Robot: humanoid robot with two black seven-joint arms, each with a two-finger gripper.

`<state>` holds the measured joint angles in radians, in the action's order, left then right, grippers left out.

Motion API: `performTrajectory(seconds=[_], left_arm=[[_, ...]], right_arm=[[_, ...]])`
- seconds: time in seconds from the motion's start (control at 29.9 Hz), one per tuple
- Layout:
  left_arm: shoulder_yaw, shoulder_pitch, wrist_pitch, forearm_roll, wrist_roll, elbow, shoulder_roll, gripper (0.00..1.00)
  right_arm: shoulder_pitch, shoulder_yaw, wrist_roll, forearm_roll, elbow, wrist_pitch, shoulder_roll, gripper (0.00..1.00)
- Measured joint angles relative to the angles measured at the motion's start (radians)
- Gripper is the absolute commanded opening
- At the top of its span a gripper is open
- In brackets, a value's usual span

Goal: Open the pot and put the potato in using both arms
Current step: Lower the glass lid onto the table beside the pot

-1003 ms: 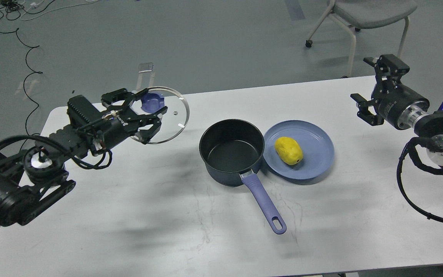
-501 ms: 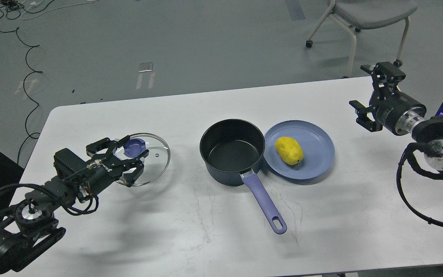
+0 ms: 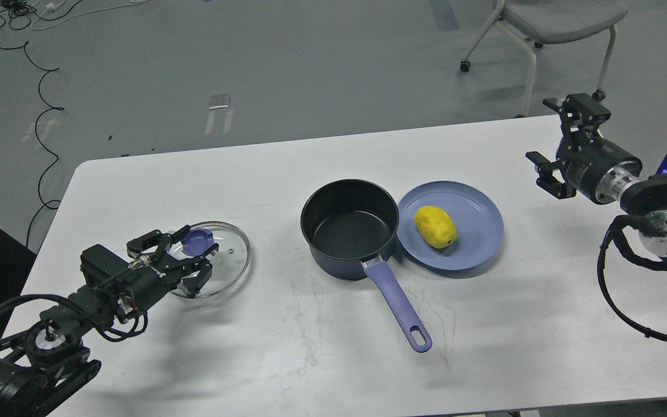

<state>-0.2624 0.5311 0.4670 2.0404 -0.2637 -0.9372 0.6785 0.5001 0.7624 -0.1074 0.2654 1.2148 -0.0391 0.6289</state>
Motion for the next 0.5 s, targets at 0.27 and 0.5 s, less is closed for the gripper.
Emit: performTrajectory(seconds=[0.27, 0.5], left_arm=[[0.038, -0.015, 0.019, -0.089, -0.019, 0.022, -0.016, 0.66], [0.045, -0.016, 0.022, -0.094, -0.021, 0.036, -0.029, 0.80]], right_arm=[[0.000, 0.000, 0.000, 0.000, 0.000, -0.001, 0.000, 1.00], [0.000, 0.000, 0.000, 0.000, 0.000, -0.001, 0.000, 1.00]])
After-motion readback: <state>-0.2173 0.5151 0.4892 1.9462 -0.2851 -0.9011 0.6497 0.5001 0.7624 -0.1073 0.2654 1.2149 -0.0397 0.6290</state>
